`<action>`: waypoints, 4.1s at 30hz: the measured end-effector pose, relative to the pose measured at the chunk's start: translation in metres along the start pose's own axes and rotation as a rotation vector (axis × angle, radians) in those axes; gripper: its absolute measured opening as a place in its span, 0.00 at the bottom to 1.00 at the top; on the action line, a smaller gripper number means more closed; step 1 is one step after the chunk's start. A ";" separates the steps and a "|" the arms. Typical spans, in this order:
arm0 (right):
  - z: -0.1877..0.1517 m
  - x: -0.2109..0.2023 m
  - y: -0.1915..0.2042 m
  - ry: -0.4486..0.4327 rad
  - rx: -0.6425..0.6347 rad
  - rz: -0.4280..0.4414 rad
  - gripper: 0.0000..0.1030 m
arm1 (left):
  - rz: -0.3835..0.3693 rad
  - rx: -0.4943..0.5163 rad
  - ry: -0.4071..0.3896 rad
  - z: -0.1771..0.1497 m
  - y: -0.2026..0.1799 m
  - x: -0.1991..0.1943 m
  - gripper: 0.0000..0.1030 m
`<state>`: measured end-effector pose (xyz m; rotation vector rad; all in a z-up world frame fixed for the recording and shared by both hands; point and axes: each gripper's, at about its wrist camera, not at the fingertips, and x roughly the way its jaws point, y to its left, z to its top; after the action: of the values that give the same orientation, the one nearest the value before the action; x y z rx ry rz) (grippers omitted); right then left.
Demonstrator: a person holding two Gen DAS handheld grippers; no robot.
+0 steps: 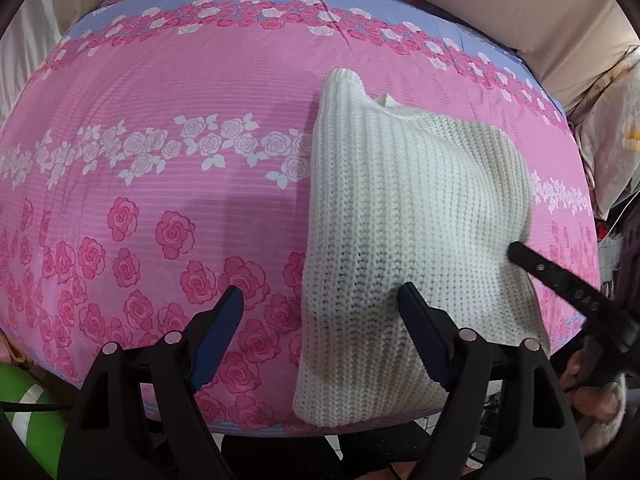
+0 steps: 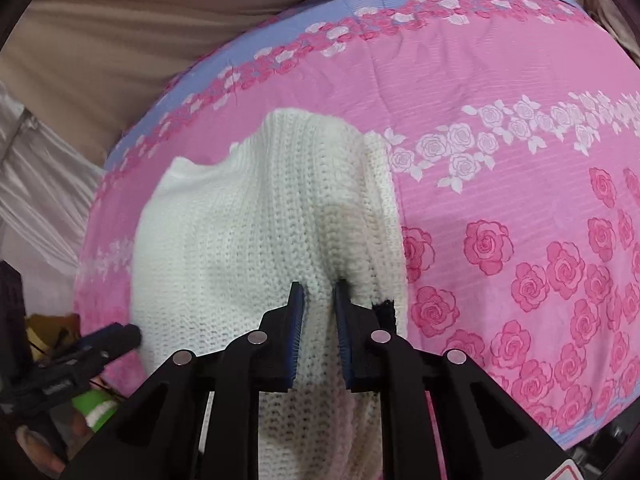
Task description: Fold small clothes
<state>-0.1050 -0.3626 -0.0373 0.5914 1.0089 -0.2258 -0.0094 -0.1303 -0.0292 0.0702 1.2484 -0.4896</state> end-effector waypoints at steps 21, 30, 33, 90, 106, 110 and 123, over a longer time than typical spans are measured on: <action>-0.047 0.024 -0.050 0.160 0.251 0.157 0.67 | -0.299 -0.216 0.126 -0.001 0.017 0.053 0.79; -0.040 0.031 -0.032 0.109 0.210 0.196 0.44 | -0.320 -0.157 0.109 0.007 -0.003 0.062 0.57; -0.033 0.004 -0.004 0.049 0.151 0.212 0.40 | -0.361 -0.132 0.080 0.015 -0.002 0.035 0.42; -0.100 0.005 0.236 -0.313 -0.237 -0.141 0.79 | 0.265 0.043 -0.352 -0.005 0.163 -0.061 0.78; -0.107 0.013 0.243 -0.291 -0.253 -0.150 0.79 | 0.249 0.060 -0.383 -0.006 0.150 -0.064 0.78; -0.107 0.013 0.243 -0.291 -0.253 -0.148 0.79 | 0.261 0.056 -0.370 -0.005 0.148 -0.063 0.78; -0.108 0.015 0.241 -0.289 -0.245 -0.147 0.79 | 0.204 0.040 -0.424 -0.003 0.148 -0.071 0.95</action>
<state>-0.0701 -0.1024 -0.0056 0.2522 0.7849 -0.3032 0.0295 0.0258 0.0041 0.1198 0.8056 -0.3304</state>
